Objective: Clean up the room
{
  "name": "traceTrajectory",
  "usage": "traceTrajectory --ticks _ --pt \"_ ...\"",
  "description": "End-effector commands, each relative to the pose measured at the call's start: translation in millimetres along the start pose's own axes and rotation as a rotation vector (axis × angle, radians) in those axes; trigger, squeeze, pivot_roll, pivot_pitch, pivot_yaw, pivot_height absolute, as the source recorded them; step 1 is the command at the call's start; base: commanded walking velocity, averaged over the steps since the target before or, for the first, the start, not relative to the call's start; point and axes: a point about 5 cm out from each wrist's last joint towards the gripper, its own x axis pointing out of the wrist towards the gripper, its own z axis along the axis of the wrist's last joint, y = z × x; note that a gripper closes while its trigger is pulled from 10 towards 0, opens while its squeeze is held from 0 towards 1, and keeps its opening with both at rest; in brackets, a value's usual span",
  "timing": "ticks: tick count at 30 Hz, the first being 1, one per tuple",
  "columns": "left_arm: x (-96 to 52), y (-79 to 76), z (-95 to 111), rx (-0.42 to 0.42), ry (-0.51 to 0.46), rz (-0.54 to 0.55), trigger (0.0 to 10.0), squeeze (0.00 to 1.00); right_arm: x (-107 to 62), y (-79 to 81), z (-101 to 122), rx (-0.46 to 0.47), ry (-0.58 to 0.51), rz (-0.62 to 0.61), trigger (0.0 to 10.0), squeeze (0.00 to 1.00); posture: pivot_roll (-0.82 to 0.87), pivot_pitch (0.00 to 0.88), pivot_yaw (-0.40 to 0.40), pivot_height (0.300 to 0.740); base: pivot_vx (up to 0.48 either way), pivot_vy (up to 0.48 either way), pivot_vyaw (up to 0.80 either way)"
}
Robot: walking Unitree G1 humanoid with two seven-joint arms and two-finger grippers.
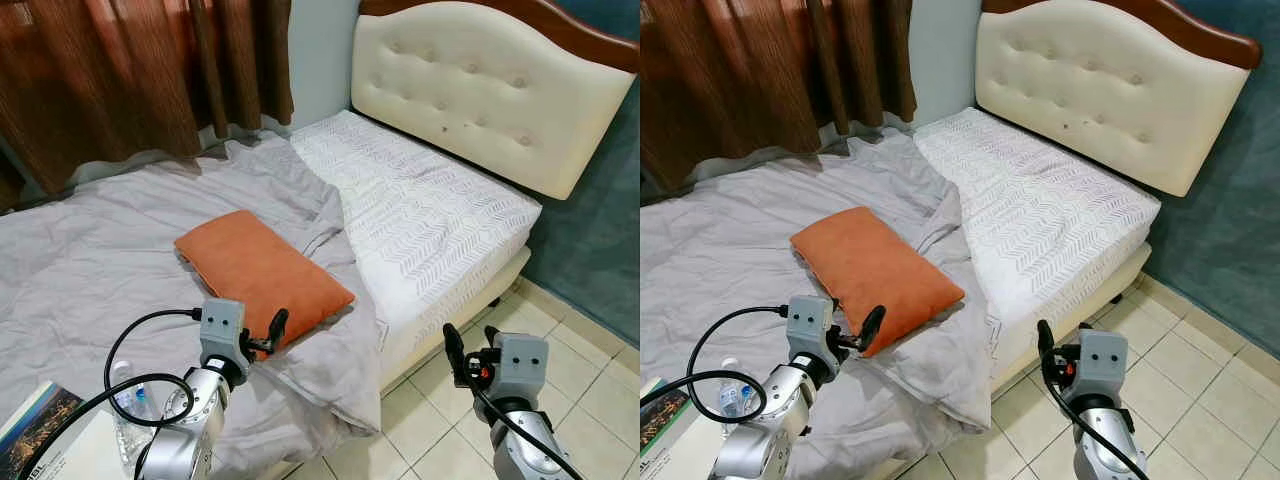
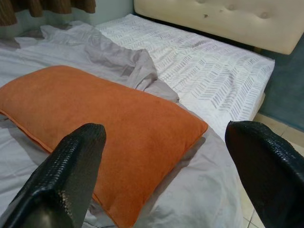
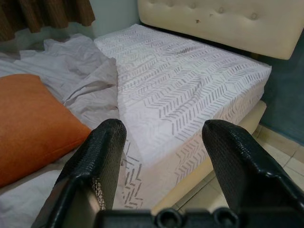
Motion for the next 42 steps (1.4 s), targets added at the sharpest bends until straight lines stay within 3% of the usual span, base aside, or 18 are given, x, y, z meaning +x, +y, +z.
traceTrajectory --ticks 1,2,3,7,14,19,20,21,22,24,25,27,35,36,42 --pt "-35.4 21.0 6 -0.052 0.052 0.148 10.0 0.00 -12.7 16.6 -17 0.155 0.207 -0.087 10.0 0.00 -0.06 0.001 0.023 0.740 0.000 0.000 0.00" --pt "-36.3 21.1 13 -0.083 0.018 0.141 10.0 0.00 -11.8 23.0 -14 0.143 0.202 -0.045 10.0 0.00 -0.04 0.004 0.018 0.740 0.000 0.000 0.00" --pt "-32.0 21.6 9 -0.072 0.022 0.141 10.0 0.00 1.0 26.0 -8 0.093 0.137 0.014 10.0 0.00 0.01 0.000 -0.029 0.740 0.000 0.000 0.00" --pt "-23.5 23.7 -1 -0.055 0.046 0.139 10.0 0.00 16.0 28.6 -2 0.017 0.051 0.080 10.0 0.00 -0.01 0.000 -0.040 0.740 0.000 0.000 0.00" --pt "-27.1 26.6 -5 -0.072 0.054 0.179 10.0 0.00 18.8 32.0 -4 0.021 0.056 0.139 10.0 0.00 0.02 0.000 -0.058 0.740 0.000 0.000 0.48" --pt "-35.8 22.2 -12 -0.023 0.126 0.207 10.0 0.00 18.0 22.9 -12 0.024 0.100 0.116 10.0 0.00 0.01 0.000 -0.033 0.740 0.000 0.000 0.67" --pt "-34.8 20.0 -12 -0.009 0.130 0.190 10.0 1.00 18.6 21.7 -13 0.023 0.100 0.112 10.0 0.00 0.01 0.000 -0.031 0.740 0.000 0.000 0.67" --pt "-33.9 18.4 -12 -0.002 0.131 0.176 10.0 1.00 19.2 21.1 -13 0.023 0.100 0.109 10.0 0.00 0.01 0.000 -0.031 0.740 0.000 0.000 0.67" --pt "-31.6 18.8 -9 0.024 0.119 0.179 10.0 1.00 20.1 21.6 -13 0.041 0.092 0.111 10.0 0.32 0.01 0.000 -0.028 0.740 0.000 0.000 0.68" --pt "-31.6 18.8 -9 0.024 0.119 0.179 10.0 1.00 20.1 21.6 -13 0.041 0.092 0.111 10.0 0.32 0.01 0.000 -0.028 0.740 0.000 0.000 0.68" --pt "-29.0 20.4 -7 0.053 0.114 0.190 10.0 1.00 21.2 22.5 -13 0.046 0.089 0.113 10.0 1.00 0.01 0.000 -0.022 0.740 0.000 0.000 0.65" --pt "-23.0 26.7 0 0.106 0.101 0.217 10.0 1.00 24.3 25.4 -14 0.065 0.082 0.117 10.0 1.00 0.01 0.000 -0.012 0.740 0.000 0.000 0.65" --pt "-15.8 36.7 10 0.165 0.103 0.226 10.0 1.00 28.3 31.3 -13 0.092 0.059 0.135 10.0 1.00 0.01 0.000 0.028 0.740 0.000 0.000 0.65" --pt "-14.9 37.8 11 0.174 0.102 0.231 10.0 0.00 28.1 32.5 -14 0.094 0.060 0.140 10.0 1.00 0.00 0.000 0.033 0.740 0.000 0.000 0.66" --pt "-4.0 44.3 10 0.146 0.117 0.249 10.0 0.00 26.4 36.7 -13 0.094 0.046 0.176 10.0 1.00 0.00 0.000 0.031 0.740 0.000 0.000 0.66"
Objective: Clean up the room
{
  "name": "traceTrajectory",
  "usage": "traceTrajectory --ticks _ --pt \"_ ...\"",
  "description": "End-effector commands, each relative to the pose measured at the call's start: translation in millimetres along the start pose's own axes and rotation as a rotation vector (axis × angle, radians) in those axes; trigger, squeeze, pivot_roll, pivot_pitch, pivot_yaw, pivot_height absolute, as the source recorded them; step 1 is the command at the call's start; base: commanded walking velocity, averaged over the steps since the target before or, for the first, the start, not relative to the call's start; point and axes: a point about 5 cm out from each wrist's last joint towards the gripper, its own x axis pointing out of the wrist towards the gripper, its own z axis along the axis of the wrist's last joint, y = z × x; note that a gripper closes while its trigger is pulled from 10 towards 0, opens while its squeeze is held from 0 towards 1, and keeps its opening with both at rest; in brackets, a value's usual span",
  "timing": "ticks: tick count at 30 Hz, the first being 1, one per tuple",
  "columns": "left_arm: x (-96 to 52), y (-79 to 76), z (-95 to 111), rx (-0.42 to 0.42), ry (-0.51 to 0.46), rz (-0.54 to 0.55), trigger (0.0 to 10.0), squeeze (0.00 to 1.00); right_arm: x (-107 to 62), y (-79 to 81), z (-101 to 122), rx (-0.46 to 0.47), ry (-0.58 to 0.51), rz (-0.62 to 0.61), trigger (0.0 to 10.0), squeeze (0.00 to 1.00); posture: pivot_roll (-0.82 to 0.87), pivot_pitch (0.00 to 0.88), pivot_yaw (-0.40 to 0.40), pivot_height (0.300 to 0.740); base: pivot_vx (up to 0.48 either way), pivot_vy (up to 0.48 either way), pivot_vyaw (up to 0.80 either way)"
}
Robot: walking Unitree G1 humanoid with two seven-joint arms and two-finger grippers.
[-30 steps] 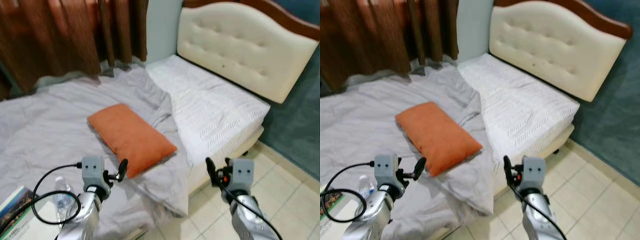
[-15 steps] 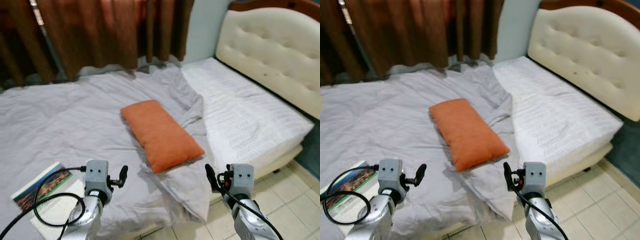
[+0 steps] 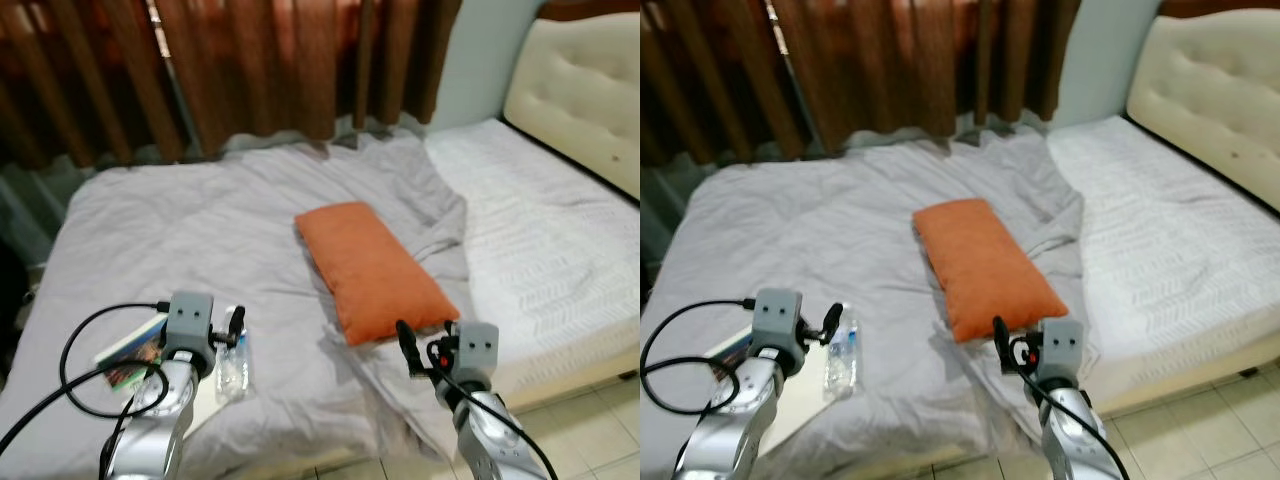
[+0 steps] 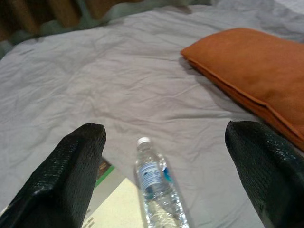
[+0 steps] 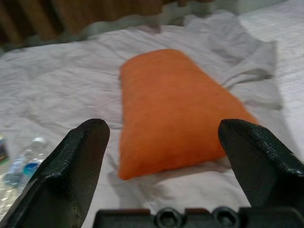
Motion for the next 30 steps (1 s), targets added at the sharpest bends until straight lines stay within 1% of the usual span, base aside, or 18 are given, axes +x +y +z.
traceTrajectory --ticks 1,3,5,6,7,8,9,10,11,14,17,20,21,22,23,25,28,30 --pt "3.2 4.9 -2 -0.004 0.017 0.026 10.0 0.00 -0.4 0.9 0 0.007 -0.005 0.011 10.0 1.00 -0.01 0.000 0.029 0.740 0.000 0.000 0.63" --pt "6.7 6.2 -2 -0.001 0.022 0.028 10.0 0.00 -0.8 1.6 0 -0.004 -0.005 0.021 10.0 1.00 -0.02 0.000 0.025 0.740 0.000 0.000 0.63" --pt "14.9 7.7 -2 -0.011 0.038 0.020 10.0 0.00 -0.6 5.5 3 -0.045 -0.017 0.055 10.0 1.00 -0.02 0.000 0.021 0.740 0.000 0.000 0.65" --pt "14.9 7.7 -2 -0.011 0.038 0.020 10.0 0.00 -0.6 5.5 3 -0.045 -0.017 0.055 10.0 1.00 -0.02 0.000 0.021 0.740 0.000 0.000 0.65" --pt "16.2 8.6 -3 -0.036 0.043 0.028 10.0 0.00 0.4 7.1 4 -0.066 -0.014 0.064 10.0 1.00 -0.04 0.000 0.022 0.740 0.000 0.000 0.69" --pt "12.4 5.8 -3 -0.063 0.031 0.024 10.0 0.00 0.7 9.7 6 -0.112 -0.019 0.089 10.0 0.86 -0.04 0.000 0.016 0.740 0.000 0.000 0.69" --pt "6.9 2.3 -3 -0.084 0.018 0.014 10.0 0.00 0.5 11.0 7 -0.135 -0.017 0.104 10.0 0.96 -0.04 0.000 0.013 0.740 0.000 0.000 0.69" --pt "1.7 -1.1 -4 -0.096 0.009 0.003 10.0 0.00 -0.1 12.1 7 -0.130 -0.015 0.119 10.0 1.00 -0.04 0.000 0.011 0.740 0.000 0.000 0.68" --pt "-5.4 -4.2 -7 -0.111 0.007 0.000 10.0 0.00 -0.3 10.6 6 -0.123 -0.008 0.116 10.0 1.00 -0.03 0.000 0.005 0.740 0.000 0.000 0.61" --pt "-15.7 -8.0 -13 -0.123 0.007 0.009 10.0 0.00 -0.8 6.9 2 -0.078 0.009 0.108 10.0 1.00 0.00 0.000 -0.010 0.740 0.000 0.000 0.60" --pt "-17.4 -10.9 -15 -0.138 -0.006 0.005 10.0 0.00 -0.8 7.6 -1 -0.051 0.021 0.116 10.0 1.00 0.01 0.000 -0.022 0.740 0.000 0.000 0.57" --pt "-18.0 -11.7 -14 -0.140 -0.016 0.000 10.0 0.00 -0.9 8.2 -2 -0.050 0.022 0.118 10.0 1.00 0.01 0.000 -0.022 0.740 0.000 0.000 0.56" --pt "-20.0 -12.3 -12 -0.136 -0.036 -0.009 10.0 0.00 -1.1 9.1 -2 -0.045 0.018 0.125 10.0 1.00 0.01 0.000 -0.022 0.740 0.000 0.000 0.56" --pt "-24.3 -13.3 -11 -0.139 -0.051 -0.017 10.0 0.00 -1.5 9.7 -1 -0.046 0.010 0.124 10.0 0.95 0.01 0.000 -0.027 0.740 0.000 0.000 0.58" --pt "-28.2 -14.3 -9 -0.137 -0.068 -0.025 10.0 0.00 -1.7 10.1 0 -0.048 0.009 0.125 10.0 0.00 0.01 0.000 -0.027 0.740 0.000 0.000 0.00" --pt "-33.0 -17.7 -6 -0.123 -0.094 -0.059 10.0 0.00 -0.7 8.5 1 -0.064 0.008 0.094 10.0 0.00 0.01 0.000 -0.021 0.740 0.000 0.000 0.00" --pt "-33.4 -17.1 -4 -0.106 -0.091 -0.073 10.0 0.00 -1.9 5.4 5 -0.056 -0.010 0.064 10.0 0.00 0.01 0.000 -0.020 0.740 0.000 0.000 0.00" --pt "-36.3 -15.1 -2 -0.104 -0.101 -0.092 10.0 0.00 -6.2 3.7 9 -0.063 -0.035 0.039 10.0 0.00 0.01 0.000 -0.018 0.740 0.000 0.000 0.00"
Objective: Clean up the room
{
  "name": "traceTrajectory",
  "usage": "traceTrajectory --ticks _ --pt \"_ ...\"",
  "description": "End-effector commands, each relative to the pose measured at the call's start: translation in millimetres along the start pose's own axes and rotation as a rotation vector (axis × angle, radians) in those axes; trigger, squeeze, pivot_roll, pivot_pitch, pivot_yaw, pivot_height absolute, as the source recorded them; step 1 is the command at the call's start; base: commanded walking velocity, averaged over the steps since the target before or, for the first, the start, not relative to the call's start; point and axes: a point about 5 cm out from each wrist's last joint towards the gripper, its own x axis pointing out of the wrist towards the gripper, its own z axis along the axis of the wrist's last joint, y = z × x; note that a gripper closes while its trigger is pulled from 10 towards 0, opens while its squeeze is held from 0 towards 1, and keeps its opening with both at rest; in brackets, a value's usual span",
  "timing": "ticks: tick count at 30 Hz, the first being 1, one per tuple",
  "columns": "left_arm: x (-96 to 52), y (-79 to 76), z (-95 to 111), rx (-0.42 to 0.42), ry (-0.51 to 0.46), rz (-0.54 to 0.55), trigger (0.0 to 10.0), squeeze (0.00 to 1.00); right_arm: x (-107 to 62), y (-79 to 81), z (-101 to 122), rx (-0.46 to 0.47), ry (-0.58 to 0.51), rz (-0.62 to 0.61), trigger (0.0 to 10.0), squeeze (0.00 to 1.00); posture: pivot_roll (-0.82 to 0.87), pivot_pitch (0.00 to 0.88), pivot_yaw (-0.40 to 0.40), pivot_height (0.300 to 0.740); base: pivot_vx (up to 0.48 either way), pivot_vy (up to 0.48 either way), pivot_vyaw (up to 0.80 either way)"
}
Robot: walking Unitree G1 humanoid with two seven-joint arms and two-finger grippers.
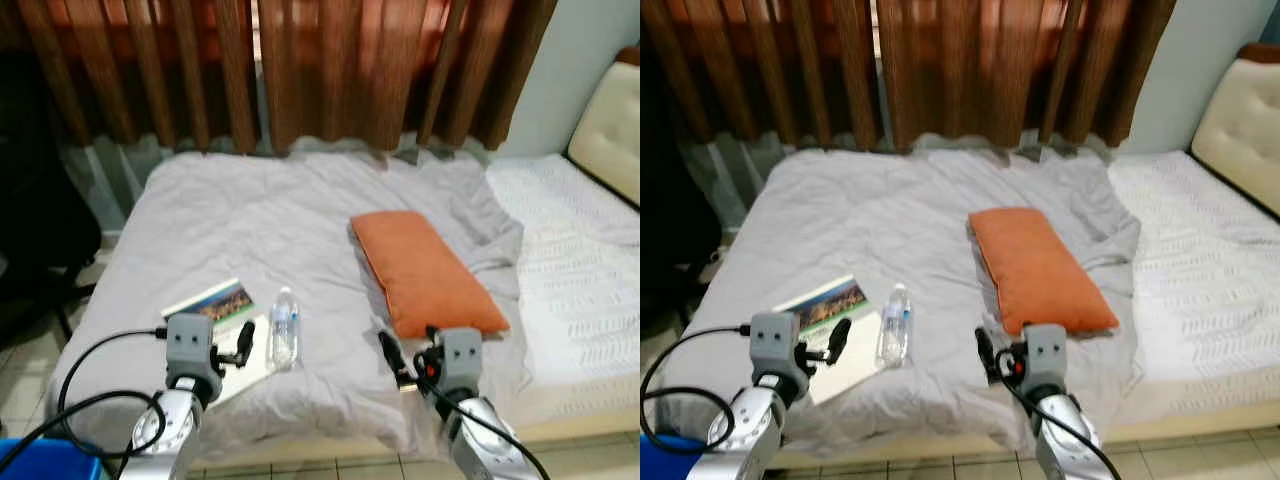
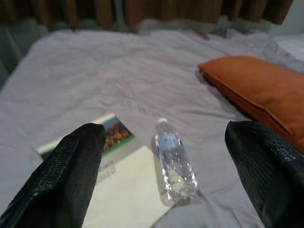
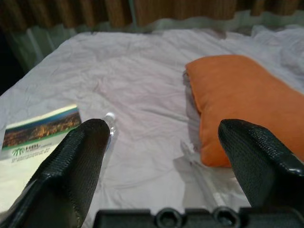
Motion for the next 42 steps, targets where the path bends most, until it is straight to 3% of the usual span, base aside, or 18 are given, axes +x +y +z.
traceTrajectory --ticks 1,5,14,18,25,31,36,38,40,42 --pt "-4.2 0.4 6 0.031 -0.019 -0.040 10.0 0.00 -5.7 -3.7 13 -0.033 -0.055 -0.036 10.0 0.00 0.01 0.000 -0.016 0.740 0.000 0.000 0.00" --pt "-1.7 -0.7 7 -0.007 -0.027 -0.084 10.0 0.00 -9.1 -0.3 9 -0.047 -0.049 -0.031 10.0 0.00 0.00 0.000 -0.009 0.740 0.208 0.000 0.00" --pt "5.6 -5.8 4 -0.006 0.002 -0.132 10.0 0.00 -1.0 -1.4 11 -0.063 -0.043 -0.044 10.0 0.00 -0.01 0.000 0.000 0.740 0.458 0.000 -0.11" --pt "8.7 0.0 6 0.030 -0.013 -0.097 10.0 0.00 0.0 -1.8 11 -0.073 -0.049 -0.043 10.0 0.00 -0.01 0.000 0.000 0.740 0.461 0.000 -0.80" --pt "9.8 1.4 5 -0.006 -0.010 -0.064 10.0 0.00 2.8 -2.1 10 -0.093 -0.046 -0.028 10.0 0.00 0.00 0.000 -0.004 0.740 0.462 0.000 -0.11" --pt "4.0 4.0 -3 -0.111 0.011 0.026 10.0 0.00 1.5 -0.2 6 -0.098 -0.026 0.013 10.0 0.00 0.00 0.000 -0.016 0.740 0.461 0.000 0.00" --pt "1.3 4.0 -6 -0.076 0.021 0.044 10.0 0.00 -1.1 1.7 5 -0.110 -0.015 0.044 10.0 0.00 -0.01 0.000 -0.028 0.740 0.461 0.000 0.00" --pt "14.4 16.0 -10 0.010 0.091 0.086 10.0 0.00 -7.5 5.4 2 -0.110 0.007 0.062 10.0 0.00 -0.02 0.000 -0.037 0.740 0.229 0.000 0.00" --pt "18.2 19.9 -10 0.031 0.103 0.094 10.0 0.00 -10.7 6.7 2 -0.113 0.012 0.068 10.0 0.00 -0.02 0.014 -0.040 0.740 0.000 0.000 0.00" --pt "38.6 28.2 -13 0.069 0.156 0.083 10.0 0.00 -23.3 9.1 -2 -0.098 0.035 0.070 10.0 0.00 -0.06 0.104 -0.055 0.740 0.000 0.000 0.00"
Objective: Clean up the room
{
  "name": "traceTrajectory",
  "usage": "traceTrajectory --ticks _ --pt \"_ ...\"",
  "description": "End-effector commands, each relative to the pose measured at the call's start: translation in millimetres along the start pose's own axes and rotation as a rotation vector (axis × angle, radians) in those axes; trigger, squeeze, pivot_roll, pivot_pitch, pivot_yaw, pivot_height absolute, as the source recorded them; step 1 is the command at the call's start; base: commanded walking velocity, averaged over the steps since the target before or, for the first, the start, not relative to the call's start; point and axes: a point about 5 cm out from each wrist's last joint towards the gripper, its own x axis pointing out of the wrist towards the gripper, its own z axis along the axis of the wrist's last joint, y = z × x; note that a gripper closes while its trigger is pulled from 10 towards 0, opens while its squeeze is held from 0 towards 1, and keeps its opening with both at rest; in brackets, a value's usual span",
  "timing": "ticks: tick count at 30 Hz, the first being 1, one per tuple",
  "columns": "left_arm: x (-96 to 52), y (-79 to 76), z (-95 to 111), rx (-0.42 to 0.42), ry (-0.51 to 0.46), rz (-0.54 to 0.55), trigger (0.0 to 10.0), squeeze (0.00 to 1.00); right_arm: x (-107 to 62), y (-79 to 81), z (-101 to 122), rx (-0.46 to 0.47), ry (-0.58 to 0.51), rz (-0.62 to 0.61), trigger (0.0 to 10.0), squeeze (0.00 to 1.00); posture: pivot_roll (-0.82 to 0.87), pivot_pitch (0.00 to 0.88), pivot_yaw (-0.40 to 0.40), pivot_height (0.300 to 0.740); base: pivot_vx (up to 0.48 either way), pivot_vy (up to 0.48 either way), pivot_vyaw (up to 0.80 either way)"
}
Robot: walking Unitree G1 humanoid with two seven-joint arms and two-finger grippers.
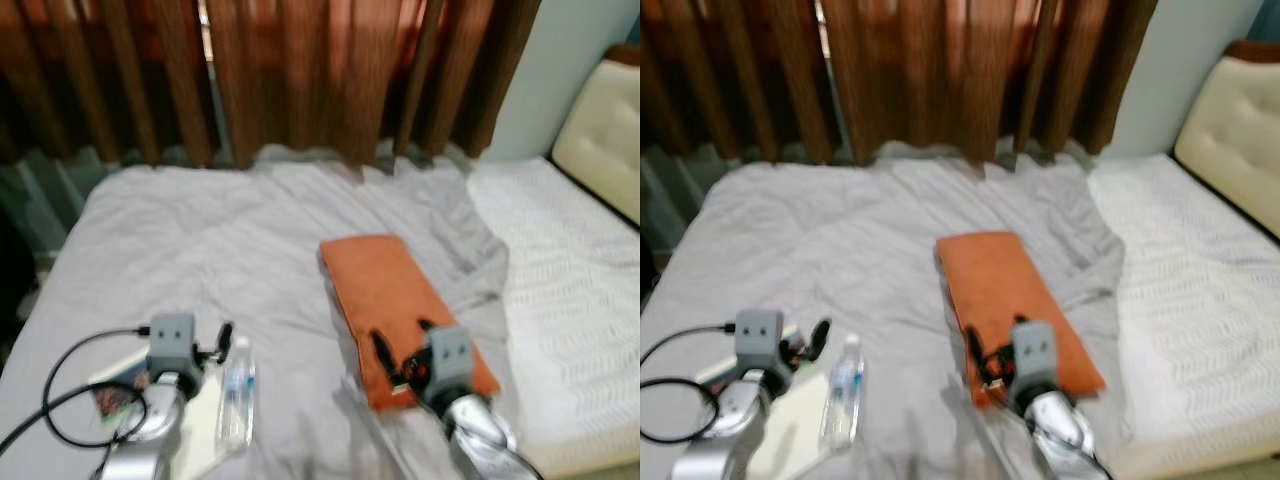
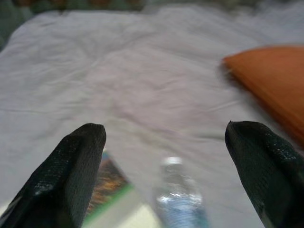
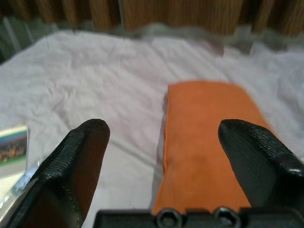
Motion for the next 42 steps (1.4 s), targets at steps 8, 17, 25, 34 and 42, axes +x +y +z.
traceTrajectory --ticks 8,17,25,34,42 --pt "47.5 -17.5 -1 -0.062 0.097 -0.066 10.0 0.00 -55.8 3.0 -2 -0.002 0.102 -0.002 10.0 0.00 -0.22 0.310 -0.079 0.740 0.000 0.000 0.00" --pt "56.4 -2.9 -2 -0.094 0.100 0.129 10.0 0.00 -110.7 29.8 24 0.093 0.120 0.077 10.0 0.00 -0.35 0.485 -0.098 0.740 0.000 0.000 0.00" --pt "48.6 2.4 -23 -0.051 0.174 0.199 10.0 0.00 -128.2 44.8 21 0.158 0.205 0.103 10.0 0.00 -0.33 0.513 -0.105 0.740 0.000 0.000 0.00" --pt "39.8 20.4 -31 0.005 0.162 0.306 10.0 0.00 -132.5 48.6 16 0.176 0.247 0.121 10.0 0.00 -0.31 0.524 -0.106 0.740 0.000 0.000 0.00" --pt "27.9 32.0 -46 0.088 0.189 0.374 10.0 0.00 -129.9 45.7 12 0.170 0.262 0.126 10.0 0.00 -0.27 0.516 -0.105 0.740 0.000 0.000 0.00"
